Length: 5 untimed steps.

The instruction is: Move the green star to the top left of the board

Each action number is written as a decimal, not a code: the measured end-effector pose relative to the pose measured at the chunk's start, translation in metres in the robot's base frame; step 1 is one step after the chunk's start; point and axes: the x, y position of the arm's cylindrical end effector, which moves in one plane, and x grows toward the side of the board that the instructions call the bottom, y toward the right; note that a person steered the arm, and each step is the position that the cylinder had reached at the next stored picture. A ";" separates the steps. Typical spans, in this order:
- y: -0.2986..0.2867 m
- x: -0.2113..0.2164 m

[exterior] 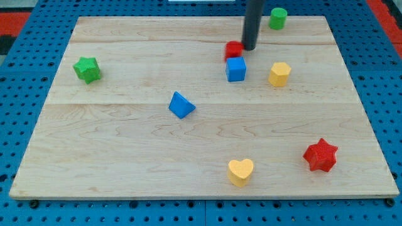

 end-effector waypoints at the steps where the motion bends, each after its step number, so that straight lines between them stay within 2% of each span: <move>1: -0.036 0.053; 3: -0.169 0.064; 4: -0.231 0.116; 5: -0.294 0.125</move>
